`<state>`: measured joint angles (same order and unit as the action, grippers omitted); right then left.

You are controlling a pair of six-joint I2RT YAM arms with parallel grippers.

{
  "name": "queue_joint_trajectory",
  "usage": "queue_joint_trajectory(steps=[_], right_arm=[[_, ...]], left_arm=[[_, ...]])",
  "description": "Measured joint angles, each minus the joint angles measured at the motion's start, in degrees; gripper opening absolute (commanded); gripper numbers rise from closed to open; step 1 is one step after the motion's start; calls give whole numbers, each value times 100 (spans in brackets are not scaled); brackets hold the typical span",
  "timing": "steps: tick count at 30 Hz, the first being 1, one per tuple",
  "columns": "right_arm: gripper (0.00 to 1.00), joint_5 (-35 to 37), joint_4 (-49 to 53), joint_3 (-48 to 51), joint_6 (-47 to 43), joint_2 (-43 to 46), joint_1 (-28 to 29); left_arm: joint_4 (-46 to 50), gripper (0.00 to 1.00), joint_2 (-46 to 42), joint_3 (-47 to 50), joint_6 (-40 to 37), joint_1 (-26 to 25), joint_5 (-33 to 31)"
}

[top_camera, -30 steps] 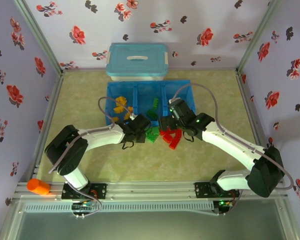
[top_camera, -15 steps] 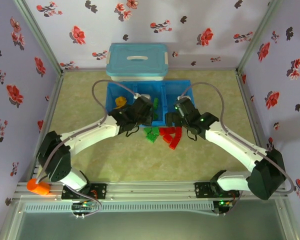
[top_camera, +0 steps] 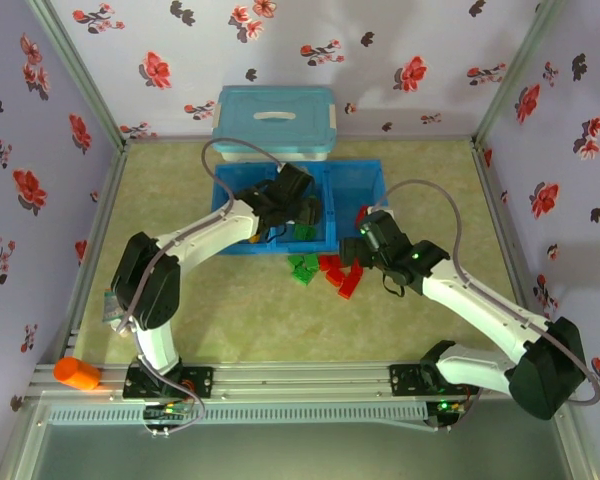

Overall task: Sort the legos into containers by color
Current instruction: Place the lego in the container, then pick up the lego from the center of the table.

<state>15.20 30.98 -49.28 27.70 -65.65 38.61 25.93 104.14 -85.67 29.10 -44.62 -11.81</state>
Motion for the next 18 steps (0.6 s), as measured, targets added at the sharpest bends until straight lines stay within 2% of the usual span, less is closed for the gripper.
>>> queue_joint_trajectory(steps=[4,13,18], right_arm=[[99,-59,-2,59,28,0,0],[99,-542,-55,164,133,-245,0],[95,-946,-125,402,264,-533,7]], left_arm=[[-68,78,-160,70,0,-4,7],[-199,74,-1069,929,9,-7,-28],[-299,71,-1403,1416,52,-11,-92]])
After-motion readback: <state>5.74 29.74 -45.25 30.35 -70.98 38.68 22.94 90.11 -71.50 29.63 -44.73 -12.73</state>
